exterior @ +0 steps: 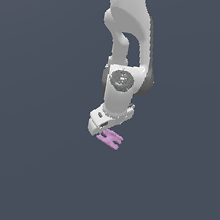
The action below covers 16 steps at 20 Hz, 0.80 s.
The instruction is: Pick up the object and move it to a goal position.
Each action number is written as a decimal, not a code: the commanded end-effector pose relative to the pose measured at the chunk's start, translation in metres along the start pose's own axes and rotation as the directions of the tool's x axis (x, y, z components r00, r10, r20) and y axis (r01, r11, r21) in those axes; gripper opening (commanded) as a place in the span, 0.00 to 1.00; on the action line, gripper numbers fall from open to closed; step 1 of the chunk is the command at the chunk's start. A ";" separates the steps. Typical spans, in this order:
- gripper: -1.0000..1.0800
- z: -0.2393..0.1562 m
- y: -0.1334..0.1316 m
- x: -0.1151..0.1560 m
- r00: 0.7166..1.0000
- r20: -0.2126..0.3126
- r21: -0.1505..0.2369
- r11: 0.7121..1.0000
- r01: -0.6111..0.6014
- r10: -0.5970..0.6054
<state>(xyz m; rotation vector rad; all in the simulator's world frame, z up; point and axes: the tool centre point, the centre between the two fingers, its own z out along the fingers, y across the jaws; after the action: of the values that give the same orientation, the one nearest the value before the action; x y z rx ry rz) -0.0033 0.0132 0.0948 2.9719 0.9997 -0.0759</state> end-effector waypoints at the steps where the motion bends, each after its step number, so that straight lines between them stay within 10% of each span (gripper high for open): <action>1: 0.96 0.004 0.001 0.003 0.997 -0.006 -0.003 0.997 0.076 -0.076; 16: 0.96 0.023 0.002 0.017 0.907 -0.033 -0.026 0.908 0.418 -0.419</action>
<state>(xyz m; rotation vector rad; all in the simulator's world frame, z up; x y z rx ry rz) 0.0098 0.0212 0.0726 2.7142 1.5815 -0.0158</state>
